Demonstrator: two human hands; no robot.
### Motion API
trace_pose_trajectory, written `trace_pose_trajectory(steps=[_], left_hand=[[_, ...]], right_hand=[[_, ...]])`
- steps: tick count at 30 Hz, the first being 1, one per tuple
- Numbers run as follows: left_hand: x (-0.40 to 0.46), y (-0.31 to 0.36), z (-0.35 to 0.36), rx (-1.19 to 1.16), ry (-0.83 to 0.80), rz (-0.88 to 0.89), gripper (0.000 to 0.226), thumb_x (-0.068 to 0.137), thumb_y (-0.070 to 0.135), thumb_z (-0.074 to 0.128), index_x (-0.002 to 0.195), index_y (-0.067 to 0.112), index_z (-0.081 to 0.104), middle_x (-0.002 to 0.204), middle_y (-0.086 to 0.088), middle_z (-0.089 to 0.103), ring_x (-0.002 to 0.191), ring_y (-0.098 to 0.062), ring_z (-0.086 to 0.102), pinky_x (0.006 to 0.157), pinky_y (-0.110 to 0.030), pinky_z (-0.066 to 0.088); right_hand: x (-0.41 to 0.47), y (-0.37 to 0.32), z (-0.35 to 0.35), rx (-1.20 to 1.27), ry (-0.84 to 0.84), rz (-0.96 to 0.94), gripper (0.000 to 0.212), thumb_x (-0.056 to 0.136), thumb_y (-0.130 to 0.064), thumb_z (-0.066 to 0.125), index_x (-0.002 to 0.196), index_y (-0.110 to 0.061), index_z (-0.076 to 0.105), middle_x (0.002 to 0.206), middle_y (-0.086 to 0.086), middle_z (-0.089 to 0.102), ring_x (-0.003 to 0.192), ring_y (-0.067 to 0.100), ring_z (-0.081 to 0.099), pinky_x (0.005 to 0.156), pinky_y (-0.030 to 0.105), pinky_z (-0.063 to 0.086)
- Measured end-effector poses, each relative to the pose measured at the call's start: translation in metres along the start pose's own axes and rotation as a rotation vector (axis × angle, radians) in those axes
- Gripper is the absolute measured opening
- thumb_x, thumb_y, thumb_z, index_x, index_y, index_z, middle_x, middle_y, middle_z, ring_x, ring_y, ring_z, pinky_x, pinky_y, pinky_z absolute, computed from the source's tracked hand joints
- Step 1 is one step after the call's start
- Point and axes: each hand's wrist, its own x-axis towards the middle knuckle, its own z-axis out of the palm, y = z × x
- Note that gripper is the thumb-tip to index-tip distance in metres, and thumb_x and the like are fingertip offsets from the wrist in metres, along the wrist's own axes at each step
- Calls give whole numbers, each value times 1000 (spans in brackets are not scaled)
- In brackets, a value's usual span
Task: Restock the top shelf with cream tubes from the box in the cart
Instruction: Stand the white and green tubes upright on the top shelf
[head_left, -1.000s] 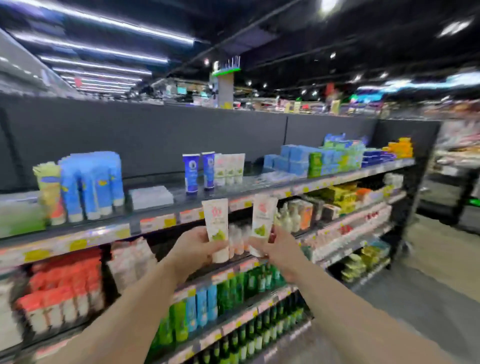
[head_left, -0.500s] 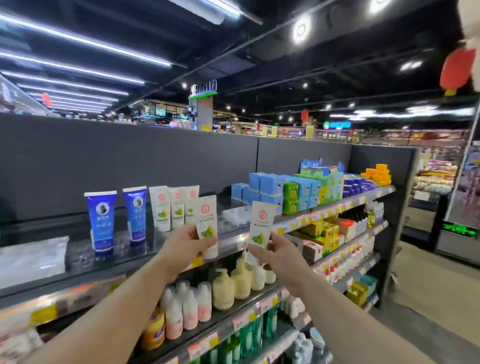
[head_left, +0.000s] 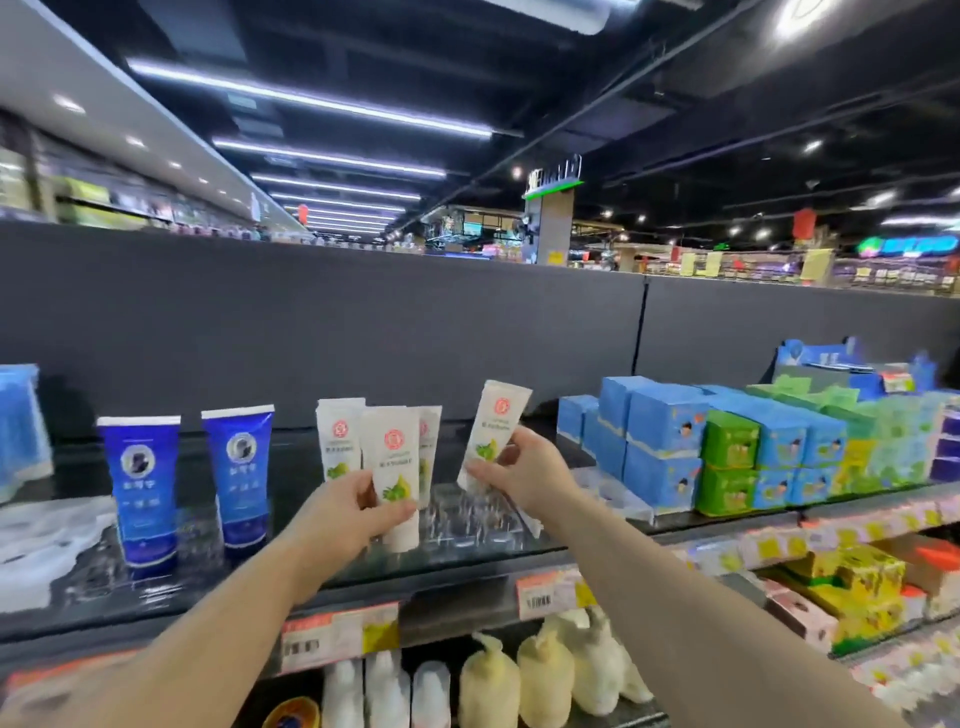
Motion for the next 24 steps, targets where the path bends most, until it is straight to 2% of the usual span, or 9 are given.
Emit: trace_pose_trajectory(steps=[2,4,7,11,15,19,22,24], left_hand=[[3,-1,2,-36,47,-46,16,87,24,68,100,32,62,99,11,71,94,-8,67,78,-30,53],[4,-3,5,-68,77,-62,19,87,21,69,104,29,65,99,11,74,95,-10,70,83,-34,55],[2,-3,11,-79,118,-60,21,87,16,69,106,25,66,99,13,75,95,-7,70,84,-29,55],[-2,-3,16,-61,155,-67,27,87,21,68,113,30,64,107,18,72,100,-3,67,94,-33,52],[-4,1,20,-31,183,-83,27,88,24,67,112,35,63,108,22,71,103,-2,66,95,-33,51],[-2,2,20,-5,200,-107,29,88,27,67,116,34,62,112,19,70,107,-5,65,98,-39,51],[-1,2,21,13,198,-107,26,89,27,67,112,37,62,111,21,70,106,-3,65,96,-35,52],[-1,2,22,31,198,-109,24,89,26,66,108,40,61,108,23,70,106,-3,65,93,-30,52]], right_hand=[[20,6,6,-37,-70,-42,30,83,-31,75,109,-24,61,96,-15,68,87,6,65,70,22,51],[37,14,13,-73,-140,-76,29,83,-30,76,108,-26,62,95,-17,68,85,2,63,73,22,51],[56,23,23,-134,-196,-120,34,82,-32,76,112,-24,62,97,-17,66,86,5,62,83,27,52],[68,33,28,-145,-250,-131,33,83,-32,75,111,-23,59,104,-12,67,93,10,62,81,25,47],[78,40,31,-213,-290,-180,36,83,-37,74,114,-24,60,106,-10,68,97,13,64,84,30,52],[84,39,31,-349,-276,-187,36,83,-45,71,102,-17,59,98,-5,67,90,16,63,83,36,55],[84,39,31,-390,-290,-144,33,84,-47,68,85,-18,52,94,-3,66,89,19,63,81,35,54],[83,42,33,-408,-296,-120,32,83,-51,67,89,-21,55,99,-3,67,95,20,62,86,39,53]])
